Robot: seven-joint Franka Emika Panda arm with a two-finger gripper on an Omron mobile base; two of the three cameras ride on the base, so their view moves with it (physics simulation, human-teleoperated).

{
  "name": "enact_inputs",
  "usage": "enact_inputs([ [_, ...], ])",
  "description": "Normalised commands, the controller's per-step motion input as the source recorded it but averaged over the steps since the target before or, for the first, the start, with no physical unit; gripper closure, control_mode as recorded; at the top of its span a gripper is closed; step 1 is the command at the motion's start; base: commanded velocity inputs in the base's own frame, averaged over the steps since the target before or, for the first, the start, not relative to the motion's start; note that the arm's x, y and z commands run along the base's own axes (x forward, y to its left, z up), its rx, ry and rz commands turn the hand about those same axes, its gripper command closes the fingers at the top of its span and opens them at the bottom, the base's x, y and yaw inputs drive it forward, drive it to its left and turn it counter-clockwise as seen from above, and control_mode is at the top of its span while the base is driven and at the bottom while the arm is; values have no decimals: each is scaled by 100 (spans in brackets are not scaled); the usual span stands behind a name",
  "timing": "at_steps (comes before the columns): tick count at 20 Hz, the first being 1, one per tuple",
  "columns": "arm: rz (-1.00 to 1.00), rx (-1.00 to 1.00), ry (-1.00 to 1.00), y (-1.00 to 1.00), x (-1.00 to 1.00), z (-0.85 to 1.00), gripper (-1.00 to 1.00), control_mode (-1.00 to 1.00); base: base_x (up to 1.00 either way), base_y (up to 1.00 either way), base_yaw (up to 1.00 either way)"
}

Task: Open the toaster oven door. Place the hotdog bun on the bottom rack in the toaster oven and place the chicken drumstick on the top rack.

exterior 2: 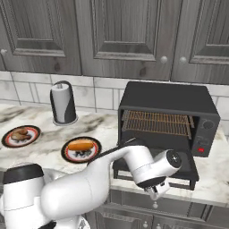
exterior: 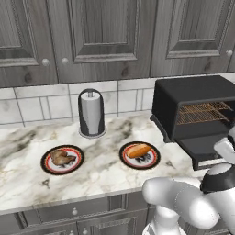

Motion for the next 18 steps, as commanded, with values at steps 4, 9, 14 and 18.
enact_inputs([
  [4, 0, -27, 11, 47, -15, -93, -100, -100, 0, 0, 0],
  [9, 0, 9, 1, 12, -9, 69, -100, -100, 0, 0, 0],
  [14, -4, 21, -2, -7, -22, 66, -100, -100, 0, 0, 0],
  [18, -3, 21, 3, -19, -3, 30, -100, -100, 0, 0, 0],
])
